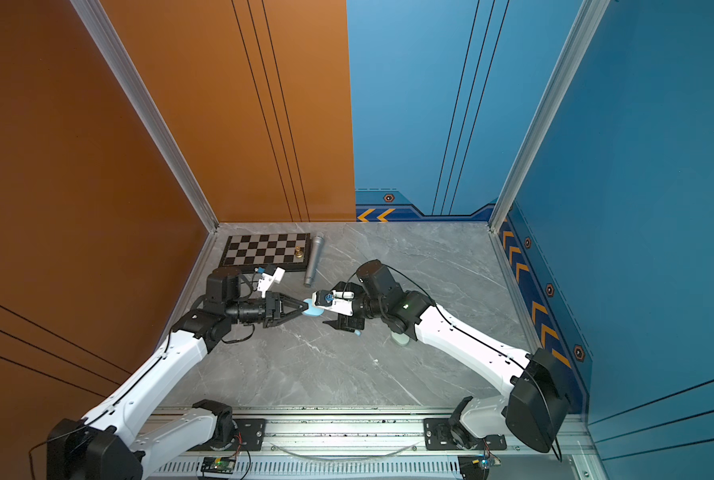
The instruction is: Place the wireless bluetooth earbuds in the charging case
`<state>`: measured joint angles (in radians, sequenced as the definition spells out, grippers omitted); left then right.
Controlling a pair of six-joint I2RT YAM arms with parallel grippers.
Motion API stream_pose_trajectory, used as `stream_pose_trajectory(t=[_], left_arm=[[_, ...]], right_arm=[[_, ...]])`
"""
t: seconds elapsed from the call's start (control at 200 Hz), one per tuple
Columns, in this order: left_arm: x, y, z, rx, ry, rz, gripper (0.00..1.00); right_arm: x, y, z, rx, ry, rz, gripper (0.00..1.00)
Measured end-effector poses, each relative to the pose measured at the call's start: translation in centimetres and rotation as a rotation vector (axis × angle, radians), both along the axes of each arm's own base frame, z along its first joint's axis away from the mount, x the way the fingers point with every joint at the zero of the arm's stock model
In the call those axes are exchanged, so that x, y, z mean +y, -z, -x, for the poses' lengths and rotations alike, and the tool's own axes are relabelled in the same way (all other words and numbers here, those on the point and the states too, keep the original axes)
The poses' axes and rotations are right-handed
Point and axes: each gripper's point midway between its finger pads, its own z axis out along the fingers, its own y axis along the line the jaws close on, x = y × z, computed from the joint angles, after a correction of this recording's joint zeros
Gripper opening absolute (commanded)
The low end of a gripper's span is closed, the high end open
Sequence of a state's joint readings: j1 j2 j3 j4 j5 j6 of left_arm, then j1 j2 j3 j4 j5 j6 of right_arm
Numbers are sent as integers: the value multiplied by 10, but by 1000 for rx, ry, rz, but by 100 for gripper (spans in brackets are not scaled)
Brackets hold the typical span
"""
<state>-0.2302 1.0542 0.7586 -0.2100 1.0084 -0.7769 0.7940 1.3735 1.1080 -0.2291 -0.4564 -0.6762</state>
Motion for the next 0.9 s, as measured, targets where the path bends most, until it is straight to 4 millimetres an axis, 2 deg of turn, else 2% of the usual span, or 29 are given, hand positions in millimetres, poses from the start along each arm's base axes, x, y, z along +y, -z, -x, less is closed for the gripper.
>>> stream_pose_trajectory(t=[0.195,0.42,0.746,0.831,0.901], left_arm=[[-3,-1,4,7,19,8,0],[-4,0,6,14,29,9,0],[-5,2,7,24,37,10,0],[-5,2,6,21,39,8,20],[-5,3,6,13,38,2,42]], right_arm=[[11,-3,-1,-4,-23,-21,62],[19,8,5,37,-48,-14,49],[21,8,6,59,-38,-20,28],[21,9,6,61,-37,-19,25],[21,9,6,64,-35,-20,23]])
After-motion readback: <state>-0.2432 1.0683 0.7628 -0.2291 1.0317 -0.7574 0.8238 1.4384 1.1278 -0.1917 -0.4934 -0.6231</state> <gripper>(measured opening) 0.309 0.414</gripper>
